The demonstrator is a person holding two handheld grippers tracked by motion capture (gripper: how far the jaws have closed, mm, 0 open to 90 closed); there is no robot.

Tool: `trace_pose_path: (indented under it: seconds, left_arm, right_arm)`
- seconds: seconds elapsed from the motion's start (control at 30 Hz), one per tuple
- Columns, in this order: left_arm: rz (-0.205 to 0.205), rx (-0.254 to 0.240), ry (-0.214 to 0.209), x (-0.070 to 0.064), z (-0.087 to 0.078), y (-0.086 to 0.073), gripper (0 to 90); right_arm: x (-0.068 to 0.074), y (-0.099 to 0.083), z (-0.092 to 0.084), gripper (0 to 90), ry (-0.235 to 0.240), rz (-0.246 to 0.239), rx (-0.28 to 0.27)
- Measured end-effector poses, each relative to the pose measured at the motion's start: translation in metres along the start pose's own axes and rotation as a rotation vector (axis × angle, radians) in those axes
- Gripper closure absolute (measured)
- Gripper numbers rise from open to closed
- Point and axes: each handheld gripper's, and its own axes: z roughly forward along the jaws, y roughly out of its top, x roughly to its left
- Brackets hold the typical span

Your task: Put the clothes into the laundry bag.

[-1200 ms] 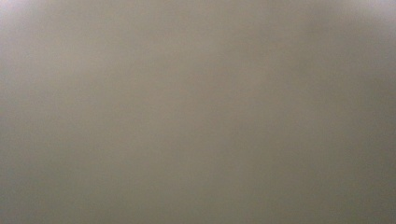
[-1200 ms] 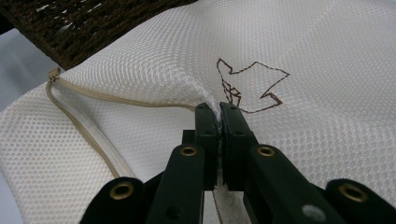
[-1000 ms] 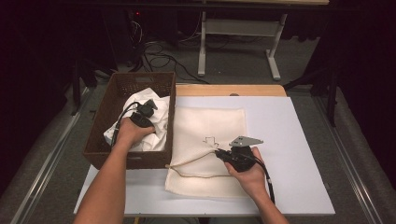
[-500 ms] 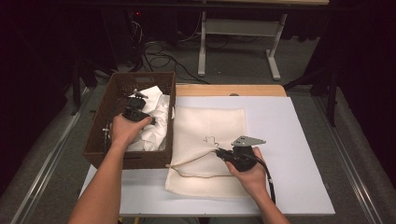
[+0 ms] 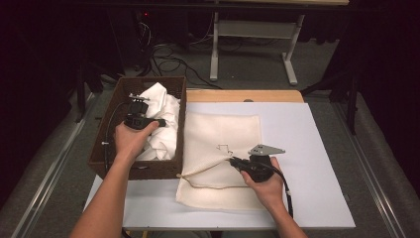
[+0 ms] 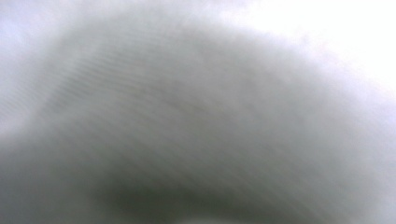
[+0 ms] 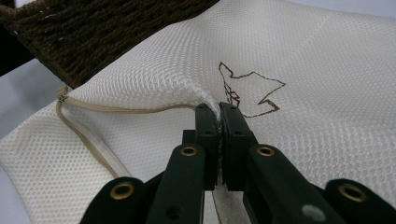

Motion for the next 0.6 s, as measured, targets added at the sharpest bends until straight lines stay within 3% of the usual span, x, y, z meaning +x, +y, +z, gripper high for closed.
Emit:
trace_pose_path:
  seconds: [0.1,0.23,0.37,0.6]
  left_arm:
    - [0.016,-0.048,-0.001,-0.007,-0.010,0.002,71.4]
    - [0.033,-0.103,-0.040,-0.017,-0.024,0.005,71.4]
    - [0.071,-0.120,-0.080,-0.033,-0.032,0.007,71.4]
    - [0.142,-0.129,-0.140,-0.072,-0.044,0.010,71.5]
  right_arm:
    - [0.000,-0.001,0.001,88.0,-0.003,-0.003,-0.002]
    - [-0.001,-0.001,0.001,88.0,-0.011,0.000,-0.001]
    - [-0.002,-0.001,0.002,88.0,-0.007,0.008,-0.002]
    - [-0.003,-0.001,0.002,88.0,-0.009,0.014,0.004]
